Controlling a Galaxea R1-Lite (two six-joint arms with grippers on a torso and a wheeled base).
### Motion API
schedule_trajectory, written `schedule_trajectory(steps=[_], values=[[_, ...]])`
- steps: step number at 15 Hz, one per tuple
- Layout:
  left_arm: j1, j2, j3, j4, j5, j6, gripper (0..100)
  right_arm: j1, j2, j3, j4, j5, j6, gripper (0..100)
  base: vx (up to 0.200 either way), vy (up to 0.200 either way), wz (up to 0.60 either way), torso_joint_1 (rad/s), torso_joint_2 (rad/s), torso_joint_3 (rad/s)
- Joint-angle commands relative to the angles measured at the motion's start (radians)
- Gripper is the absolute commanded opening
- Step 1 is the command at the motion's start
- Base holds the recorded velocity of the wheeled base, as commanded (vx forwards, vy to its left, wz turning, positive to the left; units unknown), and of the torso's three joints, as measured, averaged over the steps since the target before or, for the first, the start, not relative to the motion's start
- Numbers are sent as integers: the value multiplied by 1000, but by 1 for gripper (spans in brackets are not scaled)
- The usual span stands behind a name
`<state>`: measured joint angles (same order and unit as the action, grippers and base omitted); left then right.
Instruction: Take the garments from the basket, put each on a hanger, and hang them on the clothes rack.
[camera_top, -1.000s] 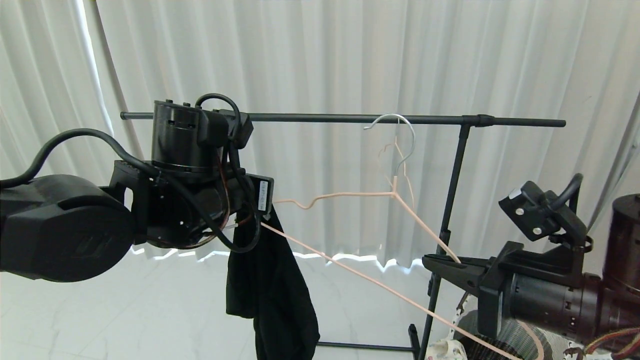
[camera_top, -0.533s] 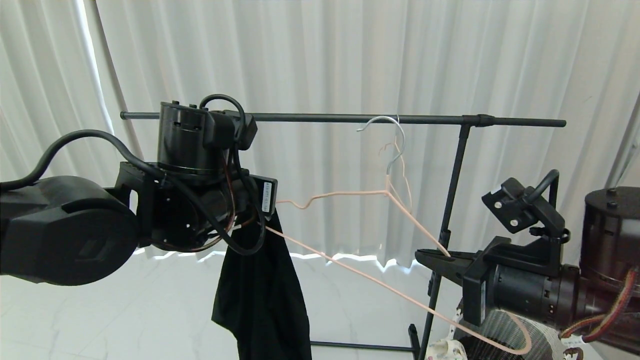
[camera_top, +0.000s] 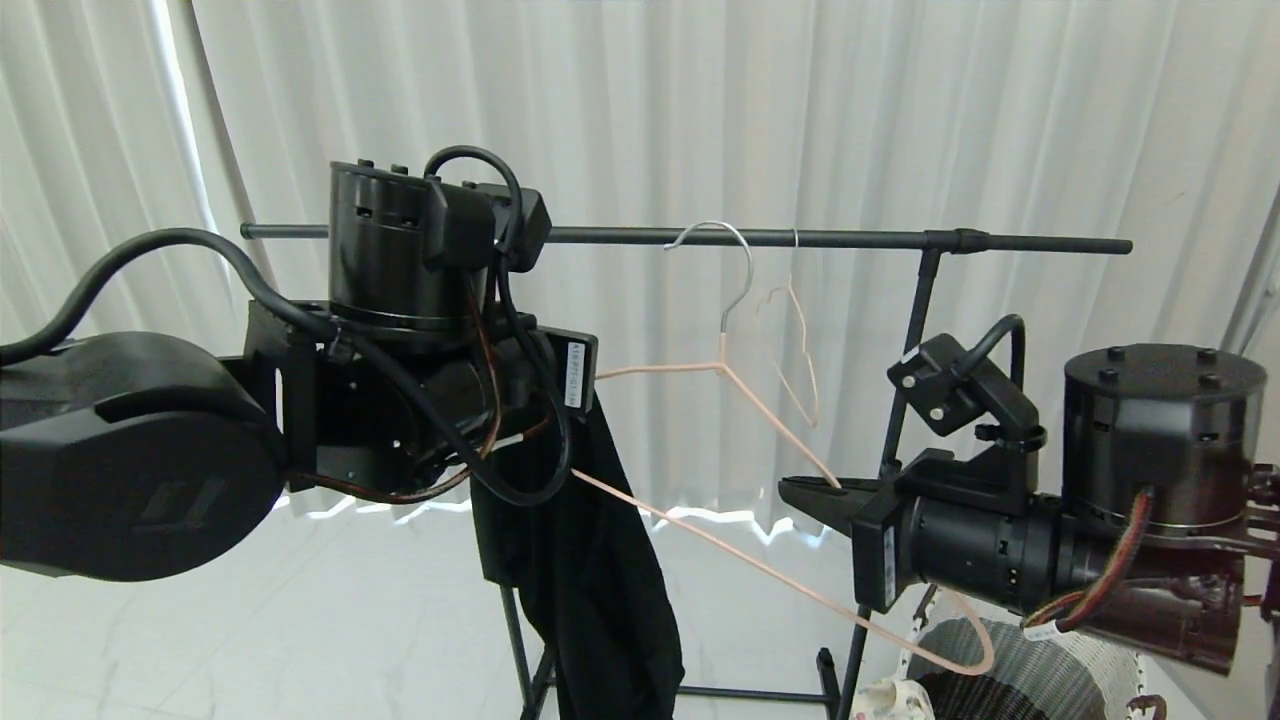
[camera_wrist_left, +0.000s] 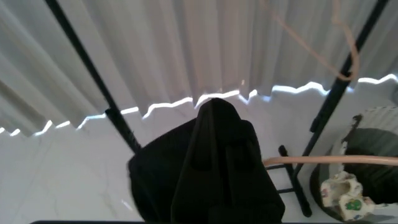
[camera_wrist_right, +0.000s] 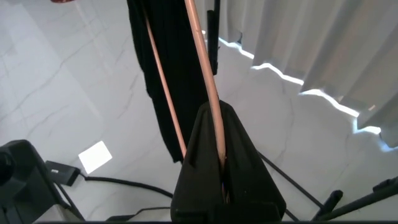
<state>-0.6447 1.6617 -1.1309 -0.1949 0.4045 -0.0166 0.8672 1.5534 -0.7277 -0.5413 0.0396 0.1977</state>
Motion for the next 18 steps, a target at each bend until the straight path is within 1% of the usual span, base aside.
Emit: schedule_trajectory(steps=[1, 4, 6, 8, 11, 12, 15, 18], values=[[-44, 0, -23, 0, 1, 0, 0, 7, 71, -33, -23, 0, 0, 0, 0, 0, 0, 0, 0, 0], [-93, 1, -53, 0, 1, 0, 0, 30, 132, -81, -51, -20, 5, 0, 0, 0, 0, 0, 0, 0], [-101, 9, -81, 0, -1, 0, 0, 59, 162, -111, -51, -52, 32, 0, 0, 0, 0, 0, 0, 0], [-107, 9, -89, -1, -1, 0, 0, 68, 178, -128, -52, -78, 45, 0, 0, 0, 0, 0, 0, 0], [-109, 0, -87, -1, 1, 0, 0, 67, 177, -128, -52, -90, 49, 0, 0, 0, 0, 0, 0, 0], [-107, 0, -86, -1, 2, 0, 100, 65, 177, -128, -52, -106, 51, 0, 0, 0, 0, 0, 0, 0], [-76, 1, -87, -6, 19, 4, 100, 61, 175, -127, -72, -162, 69, 0, 0, 0, 0, 0, 0, 0], [-75, -8, -87, -8, 39, 6, 100, 38, 175, -125, -95, -193, 72, 0, 0, 0, 0, 0, 0, 0]])
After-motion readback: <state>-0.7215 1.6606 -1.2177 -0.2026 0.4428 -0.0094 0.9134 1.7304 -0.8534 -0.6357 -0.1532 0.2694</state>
